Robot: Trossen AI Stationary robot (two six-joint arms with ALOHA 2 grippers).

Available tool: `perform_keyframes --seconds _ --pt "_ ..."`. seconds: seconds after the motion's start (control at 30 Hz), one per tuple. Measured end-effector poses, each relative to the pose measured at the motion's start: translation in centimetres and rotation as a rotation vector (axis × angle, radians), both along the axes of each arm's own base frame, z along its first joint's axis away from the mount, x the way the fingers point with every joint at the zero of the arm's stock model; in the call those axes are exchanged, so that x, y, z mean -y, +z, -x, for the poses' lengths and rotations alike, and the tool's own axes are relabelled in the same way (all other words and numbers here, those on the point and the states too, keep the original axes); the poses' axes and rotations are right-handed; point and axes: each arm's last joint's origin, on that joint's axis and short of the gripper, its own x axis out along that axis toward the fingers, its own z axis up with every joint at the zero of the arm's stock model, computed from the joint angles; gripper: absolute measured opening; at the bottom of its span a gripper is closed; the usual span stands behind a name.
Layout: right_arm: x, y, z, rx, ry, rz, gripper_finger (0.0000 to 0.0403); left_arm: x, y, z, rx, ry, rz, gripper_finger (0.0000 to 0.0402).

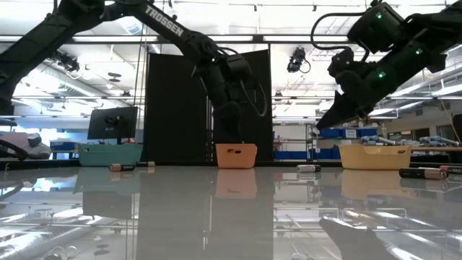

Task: Sort batteries
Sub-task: Put the top red battery into the orange container

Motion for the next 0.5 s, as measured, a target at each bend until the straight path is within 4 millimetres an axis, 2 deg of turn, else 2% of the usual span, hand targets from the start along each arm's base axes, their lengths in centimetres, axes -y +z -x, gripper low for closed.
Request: perform_keyframes --seconds 0.3,0.5 --pt "0.0 0.0 0.0 0.004 0.001 0.002 0.0006 -0.1 -0.1 0.0 -0.001 -0.015 -0.003 0.0044" --pt "0.0 0.1 -0.1 0.010 0.001 0.003 0.0006 -0.2 -1.4 -0.4 -0.015 -0.022 0.020 0.0044"
